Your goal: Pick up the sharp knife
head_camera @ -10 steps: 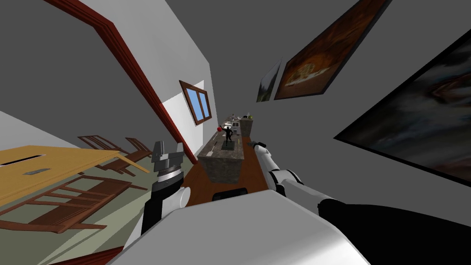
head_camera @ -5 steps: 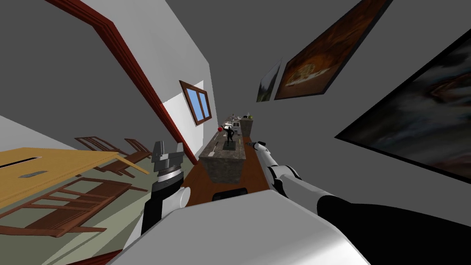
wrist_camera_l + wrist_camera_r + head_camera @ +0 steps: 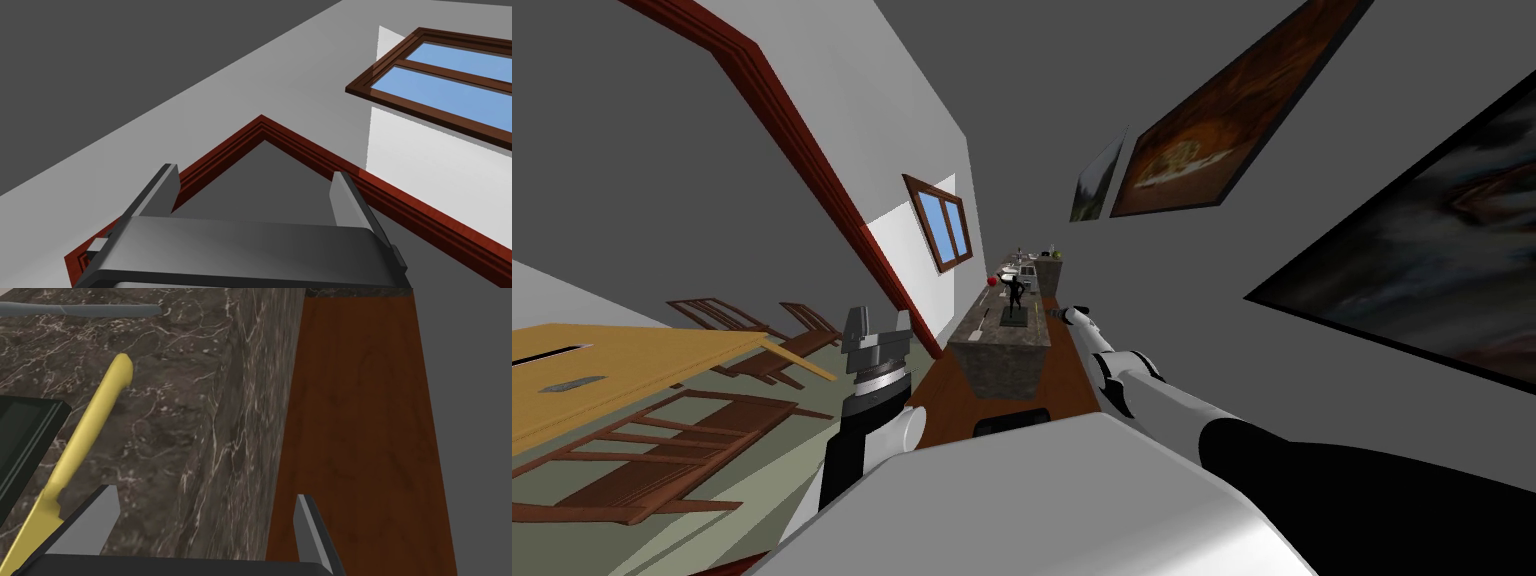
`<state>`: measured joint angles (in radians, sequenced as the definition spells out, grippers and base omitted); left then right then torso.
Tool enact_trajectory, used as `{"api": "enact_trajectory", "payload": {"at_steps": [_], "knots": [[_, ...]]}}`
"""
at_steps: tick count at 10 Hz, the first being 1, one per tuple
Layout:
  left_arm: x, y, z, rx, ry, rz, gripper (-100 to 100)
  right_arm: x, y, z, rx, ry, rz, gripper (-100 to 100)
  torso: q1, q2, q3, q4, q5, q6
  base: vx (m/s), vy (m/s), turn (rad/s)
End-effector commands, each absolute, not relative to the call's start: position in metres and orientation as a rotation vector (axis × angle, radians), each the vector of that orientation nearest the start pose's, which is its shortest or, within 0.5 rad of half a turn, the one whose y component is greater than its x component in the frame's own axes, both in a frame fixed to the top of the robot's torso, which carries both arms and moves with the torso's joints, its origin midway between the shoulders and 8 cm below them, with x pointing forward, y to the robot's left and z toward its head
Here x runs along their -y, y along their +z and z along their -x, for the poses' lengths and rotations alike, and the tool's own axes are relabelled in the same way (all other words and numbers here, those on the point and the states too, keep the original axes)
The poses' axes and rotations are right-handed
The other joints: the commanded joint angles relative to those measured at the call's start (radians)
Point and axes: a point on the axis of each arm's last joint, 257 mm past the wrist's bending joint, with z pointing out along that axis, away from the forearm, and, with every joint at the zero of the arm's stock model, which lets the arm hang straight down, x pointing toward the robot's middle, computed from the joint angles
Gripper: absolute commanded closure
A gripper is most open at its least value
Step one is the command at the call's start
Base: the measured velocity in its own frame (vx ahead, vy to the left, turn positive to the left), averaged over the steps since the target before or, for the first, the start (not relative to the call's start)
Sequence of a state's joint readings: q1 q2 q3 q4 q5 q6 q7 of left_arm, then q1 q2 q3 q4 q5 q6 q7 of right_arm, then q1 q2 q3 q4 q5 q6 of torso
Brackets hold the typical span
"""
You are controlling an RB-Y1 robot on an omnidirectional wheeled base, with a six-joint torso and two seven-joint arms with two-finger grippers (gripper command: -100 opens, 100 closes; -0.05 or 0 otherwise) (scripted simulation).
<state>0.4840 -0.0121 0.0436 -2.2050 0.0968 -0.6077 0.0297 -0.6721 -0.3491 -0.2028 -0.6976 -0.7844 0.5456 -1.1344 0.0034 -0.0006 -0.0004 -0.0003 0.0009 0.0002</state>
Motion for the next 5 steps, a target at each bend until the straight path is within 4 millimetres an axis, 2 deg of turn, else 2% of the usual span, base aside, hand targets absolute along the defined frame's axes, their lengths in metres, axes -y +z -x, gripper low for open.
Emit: {"api": "enact_trajectory", "payload": {"at_steps": [1, 2, 5], "knots": [[-0.307, 0.017, -0.335, -0.491, -1.355, 0.693, 0, 0.313, -0.314, -0.651, -0.201, -1.299, 2.592, -100, 0.0, 0.0, 0.0, 0.0, 0.0, 0.0, 0.006, 0.057, -0.02], [-0.307, 0.017, -0.335, -0.491, -1.355, 0.693, 0, 0.314, -0.32, -0.648, -0.209, -1.283, 2.6, -100, 0.0, 0.0, 0.0, 0.0, 0.0, 0.0, 0.004, 0.047, -0.014], [-0.307, 0.017, -0.335, -0.491, -1.355, 0.693, 0, 0.303, -0.315, -0.649, -0.326, -1.144, 2.541, -100, 0.002, 0.0, 0.0, 0.0, 0.0, 0.0, 0.012, 0.078, -0.029]]}}
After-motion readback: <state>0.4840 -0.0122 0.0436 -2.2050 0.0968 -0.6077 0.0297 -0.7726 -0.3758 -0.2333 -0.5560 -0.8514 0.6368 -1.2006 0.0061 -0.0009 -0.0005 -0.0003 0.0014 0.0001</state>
